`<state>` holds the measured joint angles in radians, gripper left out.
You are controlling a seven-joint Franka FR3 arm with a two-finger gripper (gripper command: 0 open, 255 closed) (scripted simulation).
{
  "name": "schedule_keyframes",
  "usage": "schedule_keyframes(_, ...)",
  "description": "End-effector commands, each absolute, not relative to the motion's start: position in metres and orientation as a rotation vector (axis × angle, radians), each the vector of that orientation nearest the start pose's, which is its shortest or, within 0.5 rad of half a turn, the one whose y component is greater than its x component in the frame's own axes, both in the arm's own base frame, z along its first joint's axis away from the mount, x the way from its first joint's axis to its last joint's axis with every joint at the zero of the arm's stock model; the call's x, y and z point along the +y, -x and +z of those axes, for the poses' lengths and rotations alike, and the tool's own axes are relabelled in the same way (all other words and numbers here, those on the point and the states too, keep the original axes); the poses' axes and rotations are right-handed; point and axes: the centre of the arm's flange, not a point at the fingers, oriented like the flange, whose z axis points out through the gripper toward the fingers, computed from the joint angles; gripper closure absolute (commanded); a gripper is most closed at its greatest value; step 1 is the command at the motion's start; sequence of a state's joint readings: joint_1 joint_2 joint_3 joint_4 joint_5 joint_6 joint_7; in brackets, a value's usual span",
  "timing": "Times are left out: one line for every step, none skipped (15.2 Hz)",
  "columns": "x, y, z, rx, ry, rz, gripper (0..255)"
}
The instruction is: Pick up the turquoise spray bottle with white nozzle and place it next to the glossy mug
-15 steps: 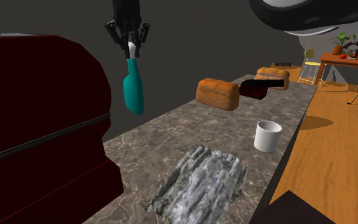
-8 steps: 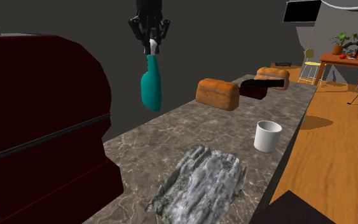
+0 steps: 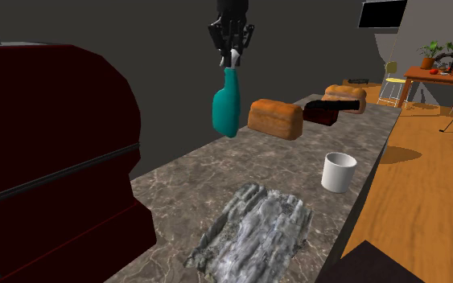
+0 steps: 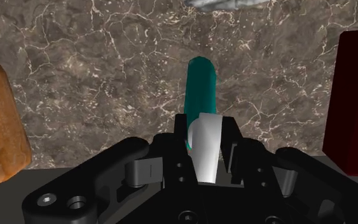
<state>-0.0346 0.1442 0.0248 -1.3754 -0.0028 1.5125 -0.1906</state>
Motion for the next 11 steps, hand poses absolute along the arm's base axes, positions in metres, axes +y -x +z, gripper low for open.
schedule_keyframes(-0.037, -0.587, 0.627, -0.285, 3.127, 0.010, 255)
schedule_keyframes(-0.049, -0.582, 0.627, -0.285, 3.127, 0.010, 255)
schedule_keyframes(-0.062, -0.578, 0.627, -0.285, 3.127, 0.010, 255)
schedule_keyframes(-0.074, -0.574, 0.627, -0.285, 3.127, 0.010, 255)
schedule_keyframes(-0.087, -0.569, 0.627, -0.285, 3.127, 0.010, 255)
schedule_keyframes(-0.099, -0.565, 0.627, -0.285, 3.127, 0.010, 255)
schedule_keyframes(-0.112, -0.561, 0.627, -0.285, 3.127, 0.010, 255)
schedule_keyframes(-0.124, -0.557, 0.627, -0.285, 3.127, 0.010, 255)
schedule_keyframes(-0.137, -0.552, 0.627, -0.285, 3.127, 0.010, 255)
schedule_keyframes(-0.149, -0.548, 0.627, -0.285, 3.127, 0.010, 255)
schedule_keyframes(-0.162, -0.544, 0.627, -0.285, 3.127, 0.010, 255)
